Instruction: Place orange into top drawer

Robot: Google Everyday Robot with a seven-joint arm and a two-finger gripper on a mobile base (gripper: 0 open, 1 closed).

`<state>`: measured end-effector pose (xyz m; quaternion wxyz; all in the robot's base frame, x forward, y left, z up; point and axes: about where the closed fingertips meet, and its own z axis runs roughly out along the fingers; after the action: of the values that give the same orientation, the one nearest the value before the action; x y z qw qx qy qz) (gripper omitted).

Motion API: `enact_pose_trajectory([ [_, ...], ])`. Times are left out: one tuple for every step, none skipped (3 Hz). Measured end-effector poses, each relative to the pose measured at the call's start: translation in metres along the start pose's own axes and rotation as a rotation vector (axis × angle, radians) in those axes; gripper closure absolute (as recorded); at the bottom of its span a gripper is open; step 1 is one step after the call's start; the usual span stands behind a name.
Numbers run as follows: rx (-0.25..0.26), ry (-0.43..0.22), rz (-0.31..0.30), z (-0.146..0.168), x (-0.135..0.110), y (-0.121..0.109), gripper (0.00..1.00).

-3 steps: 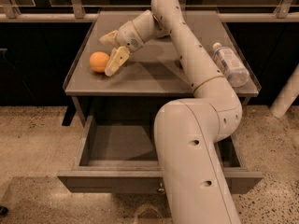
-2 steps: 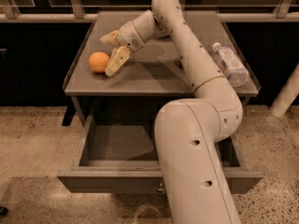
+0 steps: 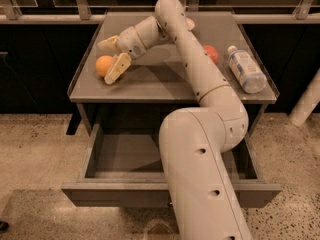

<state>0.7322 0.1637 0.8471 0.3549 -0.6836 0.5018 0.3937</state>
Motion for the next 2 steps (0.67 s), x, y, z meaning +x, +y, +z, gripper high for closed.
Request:
enact_pose_trajectory([
  [0.000,-0.001,0.000,0.0001,-0.0001,-0.0001,0.19],
  [0.000,-0.001,0.000,0.0001,-0.0001,-0.0001,0.42],
])
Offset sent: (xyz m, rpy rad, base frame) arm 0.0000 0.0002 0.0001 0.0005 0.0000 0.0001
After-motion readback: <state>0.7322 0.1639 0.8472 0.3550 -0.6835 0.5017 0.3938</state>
